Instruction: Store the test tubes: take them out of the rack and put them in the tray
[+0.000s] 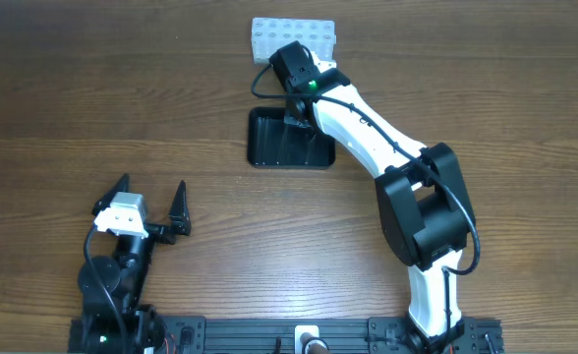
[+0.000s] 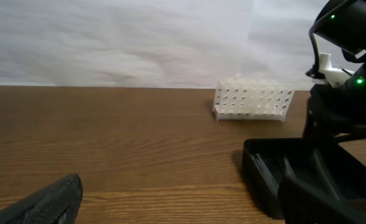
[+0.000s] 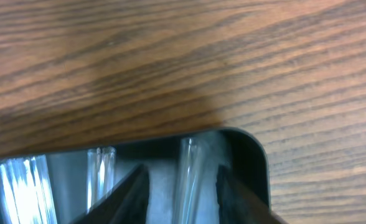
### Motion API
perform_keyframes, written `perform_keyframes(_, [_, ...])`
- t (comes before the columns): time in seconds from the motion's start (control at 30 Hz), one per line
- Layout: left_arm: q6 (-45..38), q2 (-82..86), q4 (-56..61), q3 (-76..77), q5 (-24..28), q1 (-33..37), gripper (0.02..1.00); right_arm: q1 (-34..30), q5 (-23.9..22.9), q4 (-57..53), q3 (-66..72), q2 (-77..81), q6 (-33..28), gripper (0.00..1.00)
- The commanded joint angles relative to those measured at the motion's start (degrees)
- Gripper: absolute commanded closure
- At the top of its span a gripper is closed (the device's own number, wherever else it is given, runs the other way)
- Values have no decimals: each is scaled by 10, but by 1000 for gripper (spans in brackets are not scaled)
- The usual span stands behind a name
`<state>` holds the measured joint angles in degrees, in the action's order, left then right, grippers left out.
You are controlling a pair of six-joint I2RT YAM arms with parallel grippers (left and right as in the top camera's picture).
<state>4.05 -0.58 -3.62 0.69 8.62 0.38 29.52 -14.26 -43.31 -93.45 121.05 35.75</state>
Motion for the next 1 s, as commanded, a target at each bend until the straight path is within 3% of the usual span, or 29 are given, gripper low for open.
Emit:
perform_keyframes(0.03, [-8,4,0,-3,3,-3,18,9,-22,16,1,-6,-7,496])
perform_keyframes(0.13, [-8,4,0,-3,3,-3,18,1,-57,27,1,-37,-23,397])
perform_keyframes(0.27, [-8,4,0,-3,3,-3,20,-33,-97,74,4,-97,-75,9])
perform_keyframes(0.4, [-8,4,0,-3,3,-3,18,-98,-91,175,34,-168,-159,9])
perform_keyframes(0.5, [-8,4,0,-3,3,-3,18,-161,-59,258,88,-231,-204,9])
perform_keyframes(0.6, [-8,4,0,-3,3,-3,18,-226,-24,319,169,-306,-211,7])
perform_keyframes(0.67, [-8,4,0,-3,3,-3,18,-252,-23,347,246,-373,-220,9])
perform_keyframes(0.9, [-8,4,0,-3,3,-3,18,-243,-80,395,562,-652,-260,7])
perform_keyframes(1.0, [-8,4,0,-3,3,-3,20,-242,-82,395,671,-774,-259,7])
